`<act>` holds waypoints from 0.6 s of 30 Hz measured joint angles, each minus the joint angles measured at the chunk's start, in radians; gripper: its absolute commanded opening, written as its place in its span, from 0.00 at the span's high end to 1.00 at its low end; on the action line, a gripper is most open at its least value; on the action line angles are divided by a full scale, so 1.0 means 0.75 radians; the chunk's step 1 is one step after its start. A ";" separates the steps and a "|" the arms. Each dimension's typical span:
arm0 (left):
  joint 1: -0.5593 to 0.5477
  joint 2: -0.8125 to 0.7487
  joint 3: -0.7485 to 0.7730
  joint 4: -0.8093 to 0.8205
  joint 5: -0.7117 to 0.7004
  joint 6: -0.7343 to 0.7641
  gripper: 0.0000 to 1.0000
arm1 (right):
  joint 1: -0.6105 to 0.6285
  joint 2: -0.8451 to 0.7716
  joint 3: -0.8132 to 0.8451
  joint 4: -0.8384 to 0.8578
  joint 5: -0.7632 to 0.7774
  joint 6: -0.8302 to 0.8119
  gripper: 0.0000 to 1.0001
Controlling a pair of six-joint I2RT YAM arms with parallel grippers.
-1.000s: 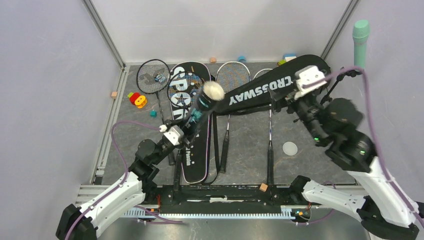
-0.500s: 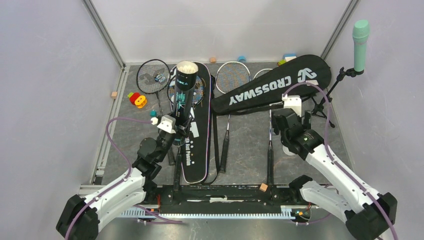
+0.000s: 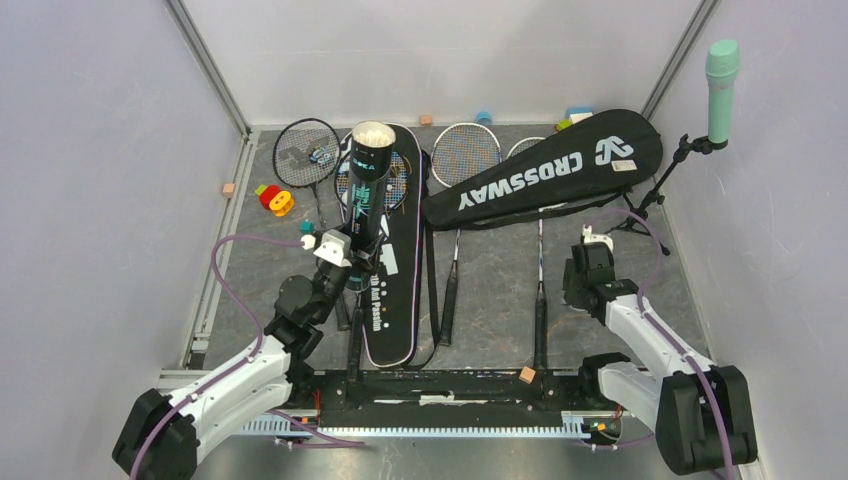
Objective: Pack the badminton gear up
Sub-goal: Adjust the lid at the center of the board.
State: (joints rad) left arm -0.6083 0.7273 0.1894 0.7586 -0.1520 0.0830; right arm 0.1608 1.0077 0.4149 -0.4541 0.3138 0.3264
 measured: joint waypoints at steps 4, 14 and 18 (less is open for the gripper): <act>0.000 0.015 -0.001 -0.001 0.002 0.000 0.82 | -0.010 0.011 -0.011 0.084 -0.089 -0.003 0.45; 0.000 0.019 -0.001 -0.001 0.008 0.000 0.82 | -0.017 -0.040 -0.013 0.092 -0.129 -0.003 0.44; 0.000 0.019 -0.001 -0.002 0.009 0.000 0.82 | -0.017 -0.082 0.012 0.084 -0.149 -0.016 0.45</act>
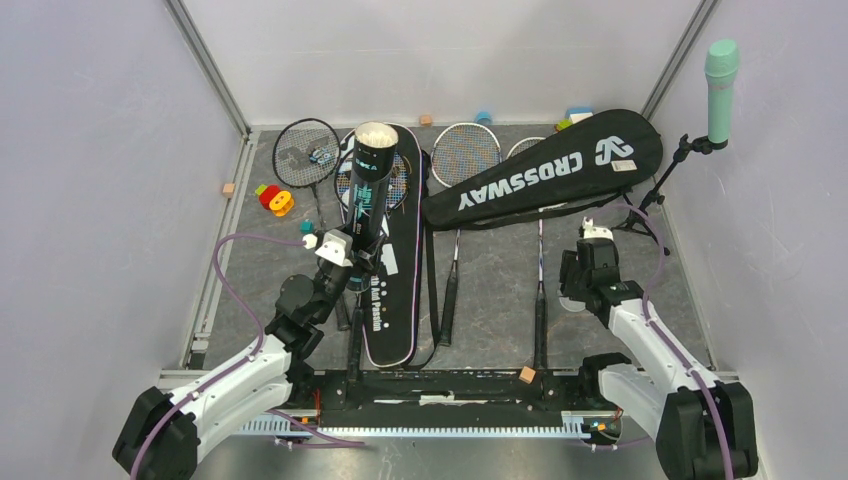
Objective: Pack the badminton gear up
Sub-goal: Adjust the lid at the center of the board, then close the lid on the shuttle tube.
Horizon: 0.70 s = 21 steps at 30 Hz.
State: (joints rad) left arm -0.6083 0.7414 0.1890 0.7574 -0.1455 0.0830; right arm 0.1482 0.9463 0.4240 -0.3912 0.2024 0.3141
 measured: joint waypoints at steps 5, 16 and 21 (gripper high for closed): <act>0.000 0.000 0.000 0.001 0.001 0.000 0.83 | 0.000 0.017 0.012 0.004 -0.050 -0.023 0.55; 0.000 0.007 0.000 0.001 0.024 0.001 0.83 | 0.000 0.175 0.005 0.086 -0.151 -0.043 0.91; 0.000 0.017 0.000 0.000 0.030 0.001 0.84 | 0.000 0.170 0.004 0.091 -0.159 -0.047 1.00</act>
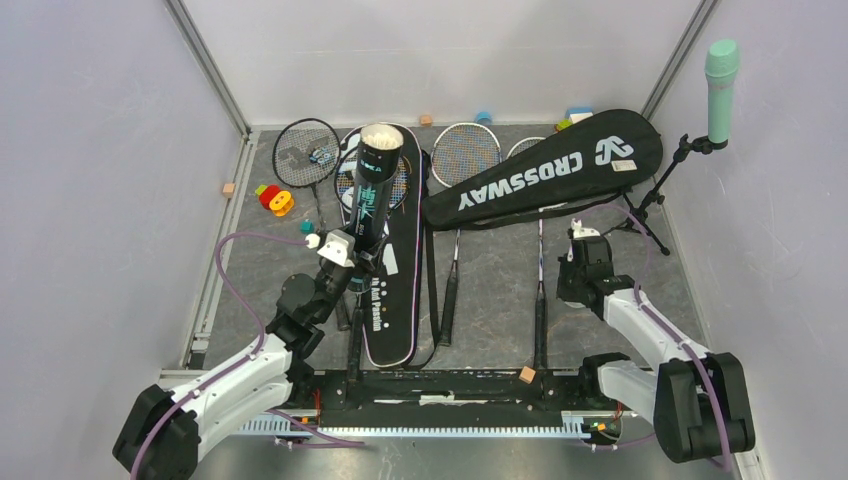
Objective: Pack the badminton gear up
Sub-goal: Close the lid on the shuttle tube.
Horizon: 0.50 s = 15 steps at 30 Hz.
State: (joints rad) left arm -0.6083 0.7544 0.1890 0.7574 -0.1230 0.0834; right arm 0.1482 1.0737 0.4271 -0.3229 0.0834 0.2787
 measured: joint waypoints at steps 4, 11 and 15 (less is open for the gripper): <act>0.000 -0.001 0.000 -0.004 0.027 0.000 0.83 | 0.000 -0.078 0.016 -0.032 -0.001 -0.028 1.00; 0.000 -0.012 0.003 -0.072 0.318 0.019 0.82 | 0.000 -0.299 0.319 -0.110 -0.286 -0.130 1.00; 0.000 -0.019 0.050 -0.259 0.627 0.099 0.85 | 0.000 -0.391 0.526 -0.107 -0.669 -0.178 1.00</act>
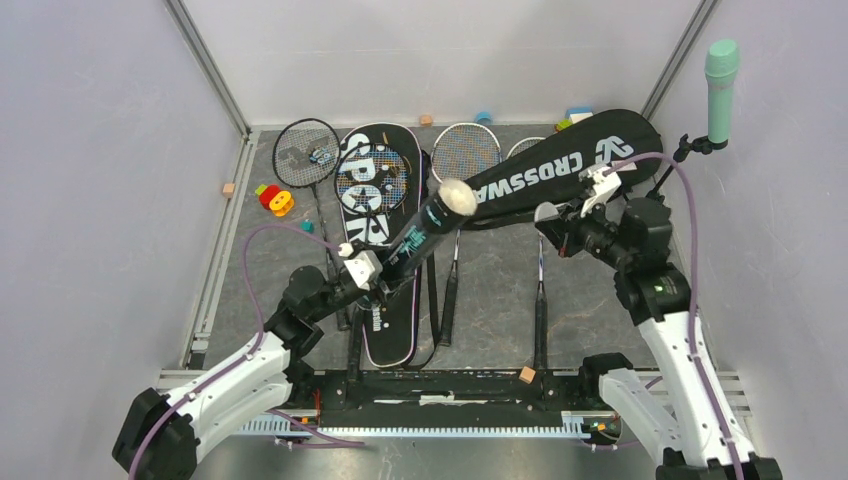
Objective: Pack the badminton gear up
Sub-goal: Close the lid on the shuttle tube.
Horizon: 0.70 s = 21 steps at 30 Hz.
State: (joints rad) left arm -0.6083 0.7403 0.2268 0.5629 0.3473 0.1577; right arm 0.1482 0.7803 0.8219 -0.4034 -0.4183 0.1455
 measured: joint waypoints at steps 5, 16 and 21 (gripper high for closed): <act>0.000 0.001 0.038 -0.121 0.219 0.078 0.84 | 0.004 -0.107 0.117 0.151 -0.472 0.067 1.00; 0.000 0.011 0.076 -0.315 0.409 0.199 0.83 | 0.011 -0.247 0.104 0.533 -0.966 0.387 1.00; 0.000 0.011 0.076 -0.339 0.425 0.220 0.83 | 0.011 -0.260 0.103 0.615 -1.013 0.479 1.00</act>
State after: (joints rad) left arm -0.6083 0.7483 0.2836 0.3088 0.6662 0.3225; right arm 0.1566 0.5850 0.8989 0.0582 -1.1778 0.5049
